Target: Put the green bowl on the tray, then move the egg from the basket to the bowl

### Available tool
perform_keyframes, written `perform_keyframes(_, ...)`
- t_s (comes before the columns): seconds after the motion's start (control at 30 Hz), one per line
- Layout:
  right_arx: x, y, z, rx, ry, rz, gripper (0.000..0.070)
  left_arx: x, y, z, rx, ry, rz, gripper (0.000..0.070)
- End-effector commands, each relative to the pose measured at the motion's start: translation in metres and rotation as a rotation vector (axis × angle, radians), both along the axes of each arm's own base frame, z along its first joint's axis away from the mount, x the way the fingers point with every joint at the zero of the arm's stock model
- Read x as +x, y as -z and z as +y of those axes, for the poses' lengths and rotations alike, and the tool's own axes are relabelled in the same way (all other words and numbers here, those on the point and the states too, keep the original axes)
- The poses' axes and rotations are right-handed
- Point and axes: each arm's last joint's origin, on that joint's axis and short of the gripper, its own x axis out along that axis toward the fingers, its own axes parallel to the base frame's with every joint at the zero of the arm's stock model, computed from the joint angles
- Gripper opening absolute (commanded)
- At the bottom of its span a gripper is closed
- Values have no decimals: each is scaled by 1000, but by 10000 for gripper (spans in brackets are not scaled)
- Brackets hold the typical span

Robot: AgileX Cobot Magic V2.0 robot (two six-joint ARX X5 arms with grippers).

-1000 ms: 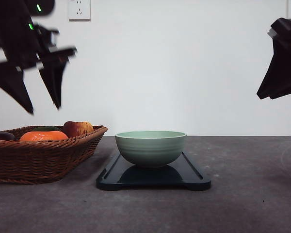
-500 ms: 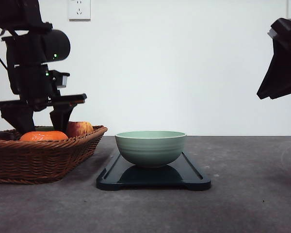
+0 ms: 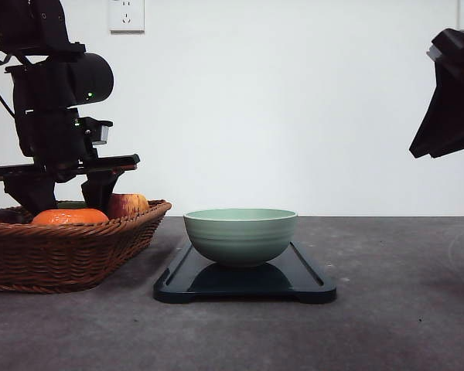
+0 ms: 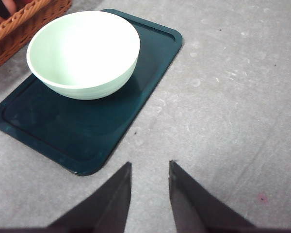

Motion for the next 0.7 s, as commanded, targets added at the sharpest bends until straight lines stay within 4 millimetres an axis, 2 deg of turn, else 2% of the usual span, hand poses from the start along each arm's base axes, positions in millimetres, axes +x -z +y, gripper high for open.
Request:
perform_keyframes(0.0,1,-1,1,1,-2,0,149,5,0,-2,6,7,-6,289)
perform_keyframes(0.03,1,-1,1,1,-2,0,149,5,0,-2,7,7,-4,261)
perform_keyframes(0.17,1,-1,1,1,-2,0,149,5,0,-2,6,7,-4,250)
perform_keyframes(0.33,1,-1,1,0,-1,0,149,5,0,-2,7,7,-3,187)
perform_keyframes(0.67,1,-1,1,0,-2,0,149,2,0,-2,19,22,17,186)
